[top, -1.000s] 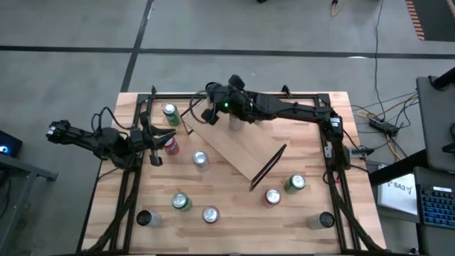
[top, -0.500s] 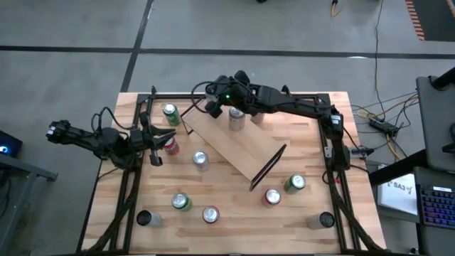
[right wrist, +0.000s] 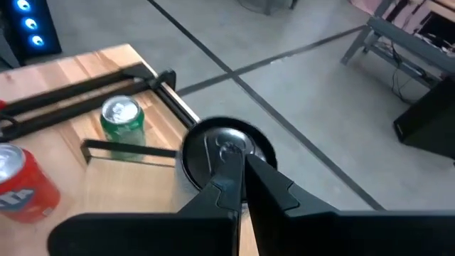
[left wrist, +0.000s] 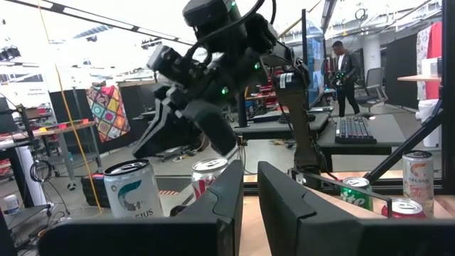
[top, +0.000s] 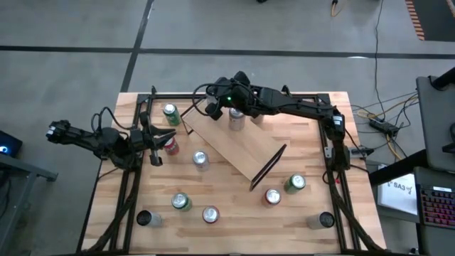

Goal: Place canned beverage on shelf
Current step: Put the top blue soda can on the shelf

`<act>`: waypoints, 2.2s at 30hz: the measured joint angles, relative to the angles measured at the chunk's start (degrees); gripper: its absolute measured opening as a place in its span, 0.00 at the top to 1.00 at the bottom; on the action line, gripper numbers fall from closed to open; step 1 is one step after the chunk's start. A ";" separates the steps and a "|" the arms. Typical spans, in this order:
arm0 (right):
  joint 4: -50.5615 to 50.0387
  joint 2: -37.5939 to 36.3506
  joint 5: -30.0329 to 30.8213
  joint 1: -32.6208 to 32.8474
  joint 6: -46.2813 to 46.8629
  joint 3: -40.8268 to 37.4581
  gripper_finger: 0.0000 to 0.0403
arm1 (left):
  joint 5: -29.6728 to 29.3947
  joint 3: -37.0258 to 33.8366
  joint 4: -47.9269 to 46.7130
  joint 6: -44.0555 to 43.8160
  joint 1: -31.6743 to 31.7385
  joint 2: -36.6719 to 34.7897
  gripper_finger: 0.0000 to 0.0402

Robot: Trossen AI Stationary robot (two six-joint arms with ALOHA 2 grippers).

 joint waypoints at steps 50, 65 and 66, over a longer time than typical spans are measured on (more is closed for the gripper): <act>-14.22 -3.92 -5.20 17.49 -5.32 -0.04 0.98 | 0.44 0.02 -0.07 0.48 0.00 2.30 0.93; -43.30 -12.08 -16.31 34.59 13.52 -1.46 0.98 | 12.59 0.07 10.91 -10.90 -0.35 9.85 0.93; -43.24 -12.74 -16.30 36.14 14.34 -1.86 0.98 | 12.59 0.07 11.71 -12.08 -0.44 10.66 0.93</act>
